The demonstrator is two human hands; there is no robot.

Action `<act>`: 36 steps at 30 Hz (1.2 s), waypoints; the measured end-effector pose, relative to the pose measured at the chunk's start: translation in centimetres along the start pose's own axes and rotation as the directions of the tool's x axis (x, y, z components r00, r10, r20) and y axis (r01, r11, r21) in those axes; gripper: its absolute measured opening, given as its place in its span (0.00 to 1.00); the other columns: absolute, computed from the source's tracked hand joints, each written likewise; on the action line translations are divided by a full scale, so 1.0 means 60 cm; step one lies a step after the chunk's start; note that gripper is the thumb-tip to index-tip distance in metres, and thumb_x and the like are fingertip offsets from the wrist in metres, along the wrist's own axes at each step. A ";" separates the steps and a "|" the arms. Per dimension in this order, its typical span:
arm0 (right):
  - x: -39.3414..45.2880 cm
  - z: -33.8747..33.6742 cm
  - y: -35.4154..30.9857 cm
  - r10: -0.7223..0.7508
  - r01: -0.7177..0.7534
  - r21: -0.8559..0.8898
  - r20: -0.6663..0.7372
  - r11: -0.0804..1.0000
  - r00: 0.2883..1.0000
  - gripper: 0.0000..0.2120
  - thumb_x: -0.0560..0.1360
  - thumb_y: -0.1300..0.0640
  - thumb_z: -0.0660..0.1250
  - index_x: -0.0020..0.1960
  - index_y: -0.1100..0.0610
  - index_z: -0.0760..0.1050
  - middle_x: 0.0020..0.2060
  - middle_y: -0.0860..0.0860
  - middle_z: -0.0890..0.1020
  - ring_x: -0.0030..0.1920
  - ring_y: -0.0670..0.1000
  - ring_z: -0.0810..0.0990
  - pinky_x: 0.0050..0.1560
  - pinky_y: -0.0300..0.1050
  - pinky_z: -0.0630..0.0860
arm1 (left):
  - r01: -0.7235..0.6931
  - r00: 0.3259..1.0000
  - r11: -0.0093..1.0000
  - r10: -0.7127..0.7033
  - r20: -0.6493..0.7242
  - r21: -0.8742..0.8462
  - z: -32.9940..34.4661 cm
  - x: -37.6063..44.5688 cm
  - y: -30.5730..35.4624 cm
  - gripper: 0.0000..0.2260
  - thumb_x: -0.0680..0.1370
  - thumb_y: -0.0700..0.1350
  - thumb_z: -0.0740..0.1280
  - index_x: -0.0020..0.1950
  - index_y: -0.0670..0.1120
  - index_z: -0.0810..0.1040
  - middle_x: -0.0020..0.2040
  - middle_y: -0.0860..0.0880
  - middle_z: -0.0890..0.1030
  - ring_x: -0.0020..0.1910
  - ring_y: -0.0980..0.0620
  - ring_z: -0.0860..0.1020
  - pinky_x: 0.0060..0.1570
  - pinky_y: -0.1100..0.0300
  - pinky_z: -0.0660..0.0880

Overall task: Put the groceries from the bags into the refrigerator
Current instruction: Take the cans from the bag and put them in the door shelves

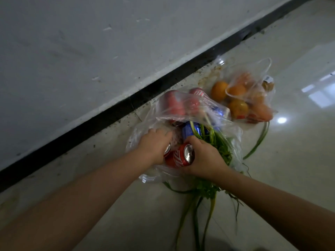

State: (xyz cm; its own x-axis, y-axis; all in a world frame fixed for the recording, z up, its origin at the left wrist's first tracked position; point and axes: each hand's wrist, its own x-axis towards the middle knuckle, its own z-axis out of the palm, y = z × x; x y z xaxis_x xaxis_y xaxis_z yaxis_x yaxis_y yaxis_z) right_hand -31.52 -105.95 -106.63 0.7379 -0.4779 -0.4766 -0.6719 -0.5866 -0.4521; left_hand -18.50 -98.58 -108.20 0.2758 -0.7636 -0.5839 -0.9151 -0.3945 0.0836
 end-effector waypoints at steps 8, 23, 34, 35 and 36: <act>-0.080 -0.105 -0.005 -0.016 0.019 0.013 -0.175 1.000 0.984 0.35 0.64 0.47 0.74 0.67 0.55 0.66 0.61 0.54 0.76 0.59 0.55 0.76 0.57 0.44 0.72 | -0.004 0.993 0.991 -0.013 -0.119 -0.134 -0.065 -0.090 0.023 0.31 0.69 0.50 0.71 0.69 0.48 0.64 0.64 0.46 0.70 0.63 0.44 0.69 0.54 0.54 0.72; -0.547 -0.651 -0.095 0.275 -0.213 0.220 -0.311 0.952 0.910 0.36 0.62 0.54 0.76 0.66 0.58 0.67 0.62 0.55 0.75 0.60 0.56 0.73 0.54 0.42 0.69 | -0.203 0.970 0.976 0.190 -0.150 -0.082 -0.644 -0.434 0.268 0.30 0.67 0.54 0.73 0.66 0.48 0.69 0.60 0.46 0.74 0.59 0.44 0.74 0.50 0.56 0.72; -1.013 -1.034 -0.149 0.496 -0.309 0.389 -0.725 0.868 0.478 0.34 0.60 0.55 0.77 0.62 0.58 0.68 0.57 0.55 0.76 0.55 0.54 0.76 0.52 0.46 0.75 | -0.630 0.705 0.776 0.595 -0.385 0.046 -1.070 -0.713 0.634 0.31 0.64 0.51 0.75 0.64 0.48 0.69 0.59 0.46 0.76 0.56 0.46 0.76 0.48 0.57 0.74; -1.061 -1.054 -0.150 0.508 -0.321 0.402 -0.763 0.858 0.401 0.33 0.60 0.56 0.77 0.62 0.59 0.68 0.56 0.55 0.77 0.52 0.52 0.76 0.49 0.43 0.73 | -0.668 0.667 0.743 0.624 -0.407 0.046 -1.090 -0.738 0.671 0.31 0.65 0.51 0.75 0.64 0.48 0.69 0.59 0.46 0.76 0.57 0.46 0.75 0.50 0.55 0.75; -1.108 -1.069 -0.150 0.516 -0.334 0.414 -0.794 0.847 0.322 0.33 0.60 0.56 0.77 0.61 0.59 0.69 0.56 0.55 0.78 0.50 0.51 0.75 0.48 0.41 0.71 | -0.705 0.626 0.707 0.652 -0.428 0.046 -1.109 -0.765 0.710 0.31 0.65 0.51 0.75 0.64 0.47 0.69 0.60 0.45 0.76 0.57 0.45 0.75 0.53 0.53 0.76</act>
State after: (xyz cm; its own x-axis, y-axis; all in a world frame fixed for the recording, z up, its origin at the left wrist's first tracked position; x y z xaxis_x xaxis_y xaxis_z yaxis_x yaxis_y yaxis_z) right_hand -70.45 -110.81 -22.50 -0.0581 -0.9756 0.2117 -0.8419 -0.0660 -0.5355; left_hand -50.57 -114.38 -24.11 -0.2980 -0.9539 0.0349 -0.8556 0.2831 0.4334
